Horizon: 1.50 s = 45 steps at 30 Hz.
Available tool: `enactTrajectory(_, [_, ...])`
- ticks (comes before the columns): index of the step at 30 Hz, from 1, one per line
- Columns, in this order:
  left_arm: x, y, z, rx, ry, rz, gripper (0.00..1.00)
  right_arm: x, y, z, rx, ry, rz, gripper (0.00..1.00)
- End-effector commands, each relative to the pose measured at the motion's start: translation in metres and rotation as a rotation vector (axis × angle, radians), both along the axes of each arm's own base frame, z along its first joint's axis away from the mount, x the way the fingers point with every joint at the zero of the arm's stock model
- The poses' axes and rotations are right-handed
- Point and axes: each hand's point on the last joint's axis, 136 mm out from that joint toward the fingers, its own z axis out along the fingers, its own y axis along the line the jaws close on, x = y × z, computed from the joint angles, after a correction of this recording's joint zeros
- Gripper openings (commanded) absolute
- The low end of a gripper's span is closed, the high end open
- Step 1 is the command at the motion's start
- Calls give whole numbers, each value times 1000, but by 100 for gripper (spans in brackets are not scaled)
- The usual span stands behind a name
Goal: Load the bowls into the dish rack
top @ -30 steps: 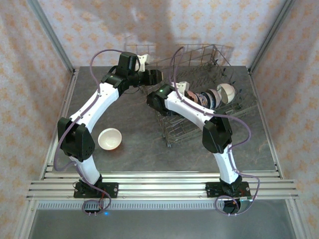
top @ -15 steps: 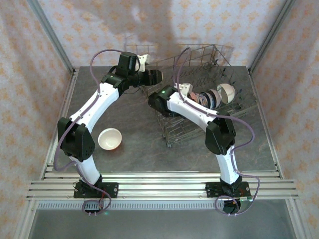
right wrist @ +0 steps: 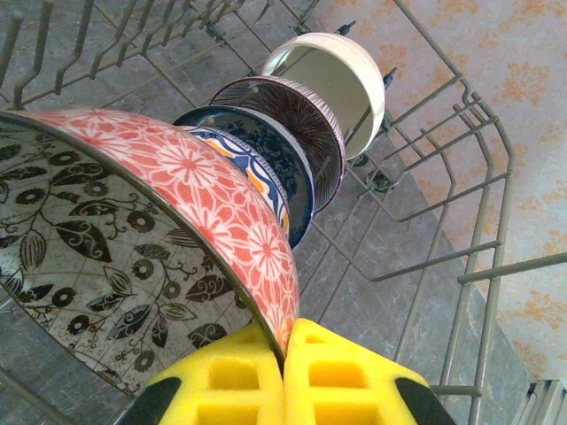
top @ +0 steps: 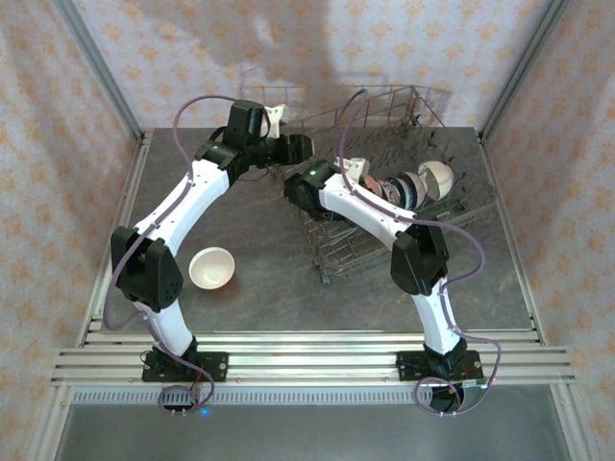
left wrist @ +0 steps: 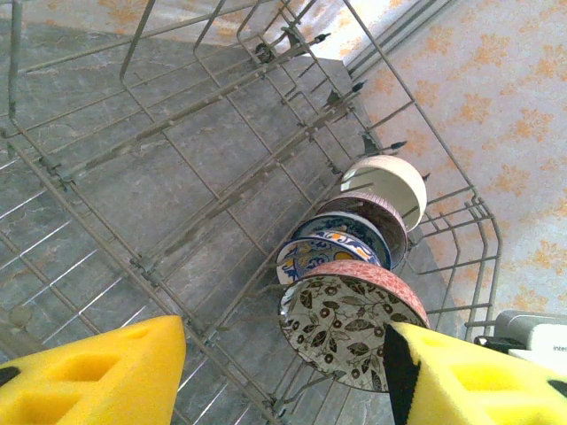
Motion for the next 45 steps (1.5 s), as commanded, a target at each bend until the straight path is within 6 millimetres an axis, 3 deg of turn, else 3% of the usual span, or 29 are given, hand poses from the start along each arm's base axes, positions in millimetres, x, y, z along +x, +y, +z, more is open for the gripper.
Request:
enactTrajectory(1, [0, 0, -2, -1, 24, -6, 62, -3, -19, -10, -171, 141, -10, 0])
enactTrajectory(6, [1, 0, -1, 1, 24, -7, 62, 1, -4, -15, -180, 167, 34, 1])
enactTrajectory(14, [1, 8, 1, 17, 18, 16, 62, -1, -5, -14, -193, 190, 49, 11])
enactTrajectory(19, [4, 18, 9, 12, 4, 42, 62, -5, -5, -15, -194, 207, 58, 35])
enactTrajectory(21, [4, 21, 11, 10, 0, 48, 62, -5, -3, -14, -181, 210, 70, 37])
enactTrajectory(23, [5, 23, 11, 11, 3, 54, 62, -4, 0, -12, -157, 206, 80, 49])
enactTrajectory(27, [5, 26, 10, 16, 13, 61, 62, -1, 10, -16, -78, 214, 117, 56])
enactTrajectory(39, [0, 36, -5, 38, 72, 103, 62, 7, 26, -22, 47, 247, 180, 70])
enactTrajectory(45, [-6, 45, -15, 75, 118, 147, 63, 18, 30, -2, 113, 187, 227, 73])
